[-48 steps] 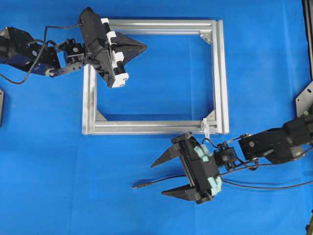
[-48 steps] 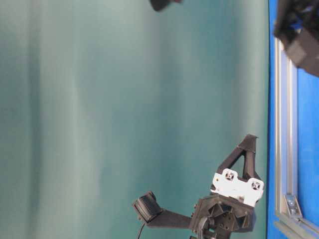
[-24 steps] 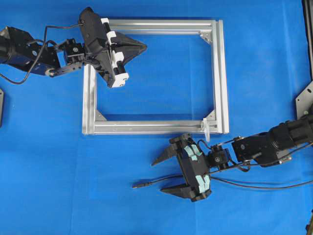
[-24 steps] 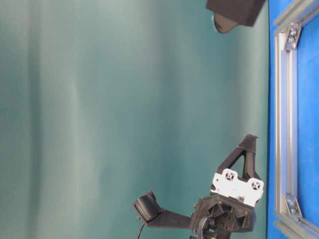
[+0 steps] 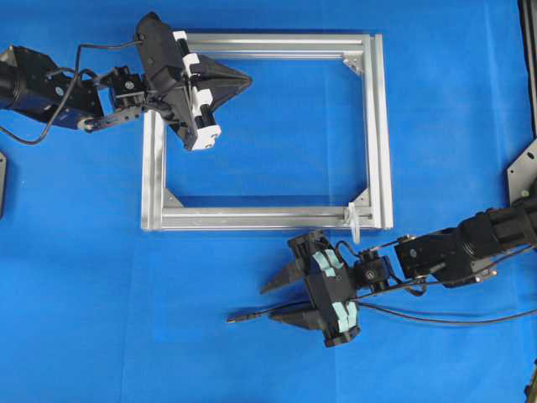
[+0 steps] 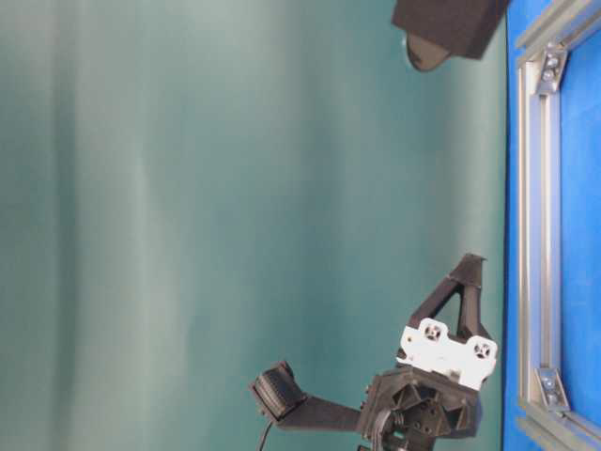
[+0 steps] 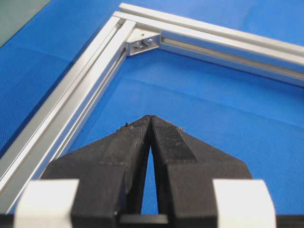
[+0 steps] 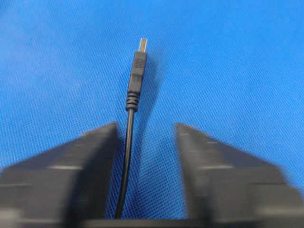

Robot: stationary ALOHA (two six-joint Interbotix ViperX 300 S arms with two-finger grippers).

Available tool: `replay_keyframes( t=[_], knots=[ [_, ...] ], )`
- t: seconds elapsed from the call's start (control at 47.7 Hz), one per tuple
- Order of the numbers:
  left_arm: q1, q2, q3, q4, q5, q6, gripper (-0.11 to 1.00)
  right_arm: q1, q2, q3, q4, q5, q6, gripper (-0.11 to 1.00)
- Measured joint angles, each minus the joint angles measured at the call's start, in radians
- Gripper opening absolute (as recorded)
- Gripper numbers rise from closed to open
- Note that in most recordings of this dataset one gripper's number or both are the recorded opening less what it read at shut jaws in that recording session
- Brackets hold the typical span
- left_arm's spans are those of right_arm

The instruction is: Insert the wire through the string loop located on the right side.

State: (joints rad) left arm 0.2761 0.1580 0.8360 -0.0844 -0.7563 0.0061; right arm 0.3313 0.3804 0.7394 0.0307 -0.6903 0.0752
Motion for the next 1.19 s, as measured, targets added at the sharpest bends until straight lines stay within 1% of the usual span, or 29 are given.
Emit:
replay_keyframes(
  t=[0.084,0.147,0.649,0.775,1.006,1.11,1.194],
  knots=[
    [0.0,0.0,0.0,0.0,0.0,0.002,0.02,0.0,0.0,0.0,-0.002,0.002,0.002,0.02],
    [0.0,0.0,0.0,0.0,0.0,0.002,0.02,0.0,0.0,0.0,-0.003,0.002,0.0,-0.04],
    [0.002,0.0,0.0,0.0,0.0,0.002,0.02,0.0,-0.003,-0.002,-0.003,0.015,0.0,-0.04],
    [0.0,0.0,0.0,0.0,0.0,0.002,0.02,0.0,-0.038,-0.002,-0.003,0.063,0.0,-0.04],
    [0.002,-0.003,0.0,0.0,0.0,0.0,0.02,0.0,-0.192,-0.014,-0.005,0.213,0.0,-0.04],
    [0.002,-0.009,0.0,0.0,0.0,0.0,0.02,0.0,-0.236,-0.014,-0.006,0.252,-0.002,-0.04],
    [0.002,-0.012,0.0,0.0,0.0,0.0,0.02,0.002,-0.258,-0.015,-0.005,0.258,0.0,-0.04]
  ],
)
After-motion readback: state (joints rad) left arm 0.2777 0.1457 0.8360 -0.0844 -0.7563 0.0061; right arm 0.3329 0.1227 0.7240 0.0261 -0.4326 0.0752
